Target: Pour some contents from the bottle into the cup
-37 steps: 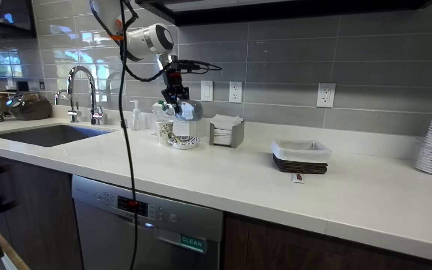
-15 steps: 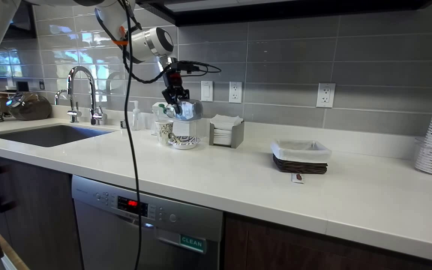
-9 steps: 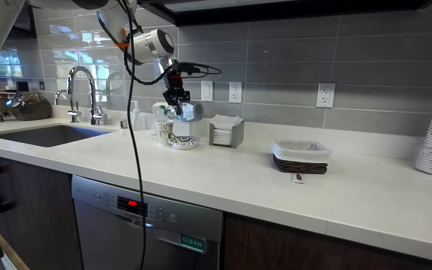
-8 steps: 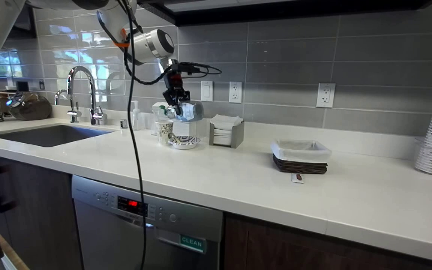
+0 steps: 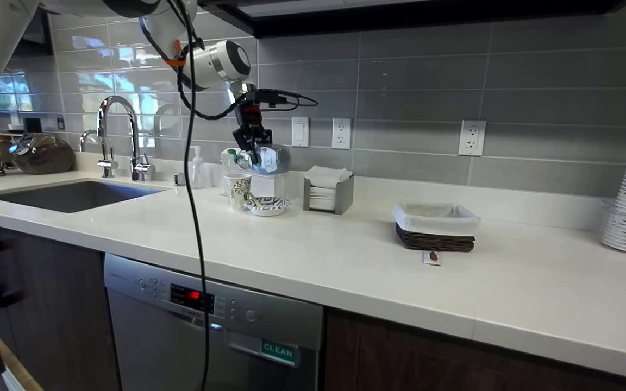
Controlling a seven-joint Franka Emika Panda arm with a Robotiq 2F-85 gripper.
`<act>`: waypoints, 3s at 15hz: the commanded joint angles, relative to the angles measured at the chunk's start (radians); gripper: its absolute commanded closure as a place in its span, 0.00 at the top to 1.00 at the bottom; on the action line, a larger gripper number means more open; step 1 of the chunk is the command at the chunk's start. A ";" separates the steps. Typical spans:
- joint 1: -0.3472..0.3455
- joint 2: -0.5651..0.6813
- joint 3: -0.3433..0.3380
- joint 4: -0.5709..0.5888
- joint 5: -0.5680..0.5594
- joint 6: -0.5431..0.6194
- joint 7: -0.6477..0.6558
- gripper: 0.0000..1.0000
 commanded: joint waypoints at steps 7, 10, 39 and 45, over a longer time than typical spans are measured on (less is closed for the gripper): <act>-0.145 -0.085 0.048 -0.181 0.284 0.290 -0.118 0.23; -0.198 -0.133 0.067 -0.273 0.410 0.382 -0.215 0.23; -0.189 -0.616 -0.107 -0.831 1.556 0.272 -1.212 0.48; -0.180 -0.565 -0.119 -0.821 1.661 0.175 -1.293 0.23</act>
